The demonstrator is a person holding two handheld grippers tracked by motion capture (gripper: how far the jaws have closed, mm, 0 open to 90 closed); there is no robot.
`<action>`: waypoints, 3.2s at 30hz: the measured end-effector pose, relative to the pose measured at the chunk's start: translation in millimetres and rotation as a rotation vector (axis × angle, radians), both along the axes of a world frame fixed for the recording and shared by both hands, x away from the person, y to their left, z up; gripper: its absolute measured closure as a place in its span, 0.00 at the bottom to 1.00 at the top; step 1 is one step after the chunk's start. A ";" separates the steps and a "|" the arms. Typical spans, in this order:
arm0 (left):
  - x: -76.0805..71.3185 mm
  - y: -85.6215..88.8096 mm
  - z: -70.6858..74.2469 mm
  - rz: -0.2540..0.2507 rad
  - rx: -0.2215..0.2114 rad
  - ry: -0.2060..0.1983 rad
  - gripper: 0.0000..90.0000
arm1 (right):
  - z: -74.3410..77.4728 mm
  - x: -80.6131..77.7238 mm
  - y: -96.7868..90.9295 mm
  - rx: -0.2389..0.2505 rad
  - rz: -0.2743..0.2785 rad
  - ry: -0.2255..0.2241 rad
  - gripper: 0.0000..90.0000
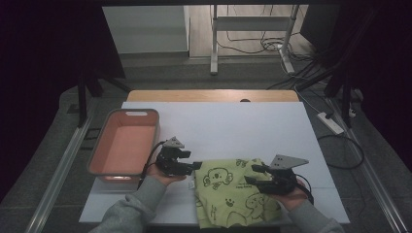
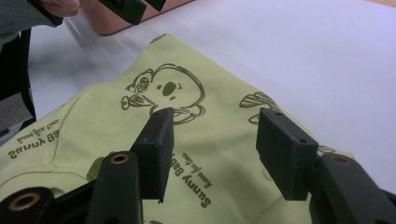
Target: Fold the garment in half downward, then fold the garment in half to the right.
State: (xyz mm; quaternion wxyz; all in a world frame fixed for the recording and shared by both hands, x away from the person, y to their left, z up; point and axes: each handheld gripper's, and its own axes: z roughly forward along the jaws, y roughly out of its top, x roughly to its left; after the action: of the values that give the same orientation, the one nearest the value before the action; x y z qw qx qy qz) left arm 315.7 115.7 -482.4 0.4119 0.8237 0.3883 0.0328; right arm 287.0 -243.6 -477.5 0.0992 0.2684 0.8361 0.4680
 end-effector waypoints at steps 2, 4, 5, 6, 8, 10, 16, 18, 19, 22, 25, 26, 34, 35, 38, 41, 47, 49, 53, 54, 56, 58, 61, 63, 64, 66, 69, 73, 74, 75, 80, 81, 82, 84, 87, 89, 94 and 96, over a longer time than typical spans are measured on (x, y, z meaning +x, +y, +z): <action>0.2 0.1 0.1 0.000 0.000 0.000 0.36 | -0.4 -0.1 -0.8 -0.003 -0.004 0.000 0.52; 0.4 0.2 0.0 0.000 0.002 0.000 0.36 | -0.3 -0.3 -1.6 -0.004 -0.007 -0.002 0.52; 0.5 0.3 -0.1 0.000 0.003 0.000 0.36 | -0.4 -0.4 -1.8 -0.005 -0.008 -0.005 0.52; 0.6 0.4 -0.1 -0.001 0.003 0.000 0.36 | -0.4 -0.6 -2.0 -0.008 -0.011 -0.005 0.52; 0.6 0.4 0.0 -0.002 0.003 -0.001 0.36 | -0.8 -1.1 -2.2 -0.011 -0.014 -0.008 0.52; 0.8 0.3 0.2 -0.002 0.002 -0.003 0.36 | -0.6 -1.7 -2.5 -0.011 -0.015 -0.010 0.52; 0.8 0.8 0.4 -0.007 -0.002 -0.002 0.35 | -0.1 -2.2 -2.4 -0.006 -0.017 -0.013 0.52; 0.7 1.6 0.8 -0.007 -0.005 -0.002 0.35 | -0.1 -2.4 -1.7 -0.007 -0.015 -0.014 0.52; 0.7 1.9 1.1 -0.007 -0.005 -0.001 0.35 | 0.1 -2.5 -1.4 -0.008 -0.013 -0.014 0.52; 0.9 2.6 2.2 -0.009 -0.003 -0.001 0.35 | 0.5 -3.2 -0.4 -0.010 -0.008 -0.019 0.52; 1.4 2.6 2.7 -0.010 -0.001 0.009 0.34 | 1.0 -3.8 -0.2 -0.009 -0.006 -0.020 0.52; 1.6 2.6 2.8 -0.014 0.002 0.014 0.33 | 1.2 -3.9 -0.2 -0.009 -0.006 -0.021 0.52; 3.3 -1.4 3.7 -0.025 0.025 0.033 0.31 | 1.6 -4.4 -0.5 -0.008 -0.006 -0.024 0.52; 4.8 -3.4 2.6 -0.027 0.033 0.038 0.31 | 1.7 -4.6 -0.5 -0.007 -0.006 -0.024 0.52; 12.1 -9.7 -1.3 -0.020 0.060 0.048 0.31 | 1.7 -5.1 -0.6 -0.007 -0.005 -0.023 0.52; 20.2 -16.8 -8.9 -0.044 0.095 0.088 0.32 | 1.8 -5.4 -0.3 -0.007 -0.004 -0.022 0.52; 28.4 -25.1 -24.0 -0.079 0.160 0.148 0.35 | 1.6 -5.9 -0.6 -0.007 -0.004 -0.020 0.52; 31.0 -25.9 -27.1 -0.081 0.163 0.168 0.37 | 1.7 -6.0 -0.4 -0.008 -0.001 -0.021 0.52; 33.6 -27.2 -31.8 -0.091 0.178 0.188 0.42 | 1.7 -6.4 0.0 -0.009 -0.001 -0.020 0.52; 33.7 -27.2 -32.0 -0.091 0.175 0.188 0.45 | 1.6 -6.3 -0.1 -0.009 0.000 -0.021 0.52; 33.3 -27.1 -32.1 -0.098 0.176 0.188 0.51 | 1.6 -6.2 0.0 -0.009 -0.001 -0.021 0.52; 32.0 -27.0 -32.4 -0.100 0.169 0.187 0.58 | 1.7 -6.2 0.0 -0.008 0.000 -0.021 0.52; 28.5 -29.0 -34.2 -0.126 0.186 0.177 0.72 | 2.1 -6.7 0.2 -0.008 -0.001 -0.023 0.51; 27.1 -31.0 -34.8 -0.137 0.196 0.173 0.81 | 2.3 -6.9 0.3 -0.006 -0.001 -0.024 0.51; 26.7 -31.5 -35.1 -0.141 0.198 0.171 0.85 | 2.5 -7.0 0.4 -0.005 -0.002 -0.025 0.51; 26.3 -31.9 -35.4 -0.146 0.198 0.168 0.89 | 2.7 -7.1 0.2 -0.006 -0.001 -0.026 0.51; 26.5 -30.9 -35.1 -0.146 0.193 0.167 0.89 | 2.8 -7.1 -0.1 -0.007 -0.001 -0.027 0.51; 25.5 -31.7 -33.9 -0.143 0.202 0.144 0.91 | 2.9 -6.9 -0.4 -0.005 -0.003 -0.026 0.51; 25.6 -31.5 -33.9 -0.142 0.201 0.142 0.92 | 2.9 -6.9 -0.5 -0.006 -0.002 -0.028 0.51; 26.0 -31.2 -33.9 -0.142 0.201 0.142 0.91 | 2.9 -6.9 -0.5 -0.006 -0.001 -0.027 0.51; 26.3 -32.1 -31.9 -0.077 0.233 0.089 0.62 | 2.6 -6.9 0.0 -0.008 0.000 -0.028 0.51; 27.5 -32.0 -31.7 -0.061 0.242 0.087 0.54 | 2.6 -6.9 0.0 -0.008 0.000 -0.029 0.51; 29.2 -31.4 -32.2 -0.048 0.244 0.092 0.47 | 2.5 -6.8 0.0 -0.008 0.000 -0.028 0.51; 32.2 -30.7 -34.8 -0.054 0.235 0.108 0.44 | 2.5 -6.8 0.0 -0.007 0.000 -0.029 0.51; 34.8 -32.5 -38.9 -0.066 0.236 0.122 0.42 | 2.3 -6.7 0.2 -0.007 0.000 -0.028 0.51; 35.5 -33.4 -38.3 -0.065 0.237 0.122 0.42 | 2.4 -6.5 0.0 -0.007 -0.001 -0.028 0.51; 33.2 -36.6 -38.3 -0.063 0.279 0.079 0.58 | 3.0 -7.5 1.0 -0.006 0.003 -0.027 0.51; 33.1 -36.3 -38.3 -0.089 0.259 0.088 0.71 | 3.5 -7.8 1.5 -0.006 0.006 -0.025 0.51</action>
State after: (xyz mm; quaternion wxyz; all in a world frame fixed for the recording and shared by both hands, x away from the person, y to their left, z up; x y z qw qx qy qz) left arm 348.8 79.4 -520.7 0.2860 0.8869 0.3617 0.0282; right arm 279.2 -242.1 -474.0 0.1092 0.2597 0.8370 0.4691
